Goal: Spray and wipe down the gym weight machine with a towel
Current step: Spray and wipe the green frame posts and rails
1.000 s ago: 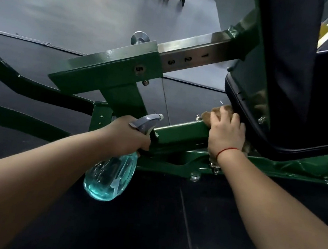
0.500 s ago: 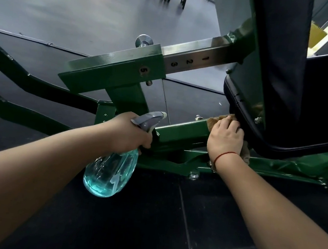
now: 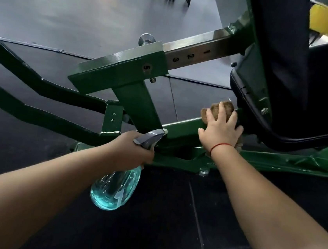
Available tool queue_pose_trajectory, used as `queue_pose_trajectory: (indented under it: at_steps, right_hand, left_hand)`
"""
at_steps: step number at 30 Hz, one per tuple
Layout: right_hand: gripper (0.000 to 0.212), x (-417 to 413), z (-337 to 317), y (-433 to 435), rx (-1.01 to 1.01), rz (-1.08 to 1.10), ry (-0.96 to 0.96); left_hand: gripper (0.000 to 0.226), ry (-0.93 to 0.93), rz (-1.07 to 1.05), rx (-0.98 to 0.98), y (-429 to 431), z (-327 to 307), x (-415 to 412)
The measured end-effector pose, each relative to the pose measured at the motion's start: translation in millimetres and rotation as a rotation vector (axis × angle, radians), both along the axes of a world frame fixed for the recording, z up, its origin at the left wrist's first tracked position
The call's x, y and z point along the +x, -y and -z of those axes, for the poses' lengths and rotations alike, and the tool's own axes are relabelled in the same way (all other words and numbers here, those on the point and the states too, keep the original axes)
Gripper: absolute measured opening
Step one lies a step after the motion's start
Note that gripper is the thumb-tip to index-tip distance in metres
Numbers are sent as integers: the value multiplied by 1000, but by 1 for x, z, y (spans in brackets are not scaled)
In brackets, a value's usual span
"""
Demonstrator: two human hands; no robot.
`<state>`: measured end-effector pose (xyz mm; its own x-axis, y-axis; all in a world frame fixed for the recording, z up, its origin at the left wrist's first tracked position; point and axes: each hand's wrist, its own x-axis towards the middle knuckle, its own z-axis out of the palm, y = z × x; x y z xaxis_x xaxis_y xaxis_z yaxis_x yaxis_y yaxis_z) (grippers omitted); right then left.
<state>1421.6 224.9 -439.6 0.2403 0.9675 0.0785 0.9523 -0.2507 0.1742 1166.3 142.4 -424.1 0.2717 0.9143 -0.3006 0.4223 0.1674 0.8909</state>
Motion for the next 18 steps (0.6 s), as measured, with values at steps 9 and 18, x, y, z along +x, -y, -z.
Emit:
queue_pose_trajectory:
  at_steps: [9, 18]
  right_hand:
    - [81, -57, 80, 55, 12, -422, 73]
    - [57, -46, 101, 93, 306, -721, -403]
  left_hand:
    - [13, -70, -55, 72, 10, 2, -7]
    - [5, -46, -51, 55, 20, 15, -8]
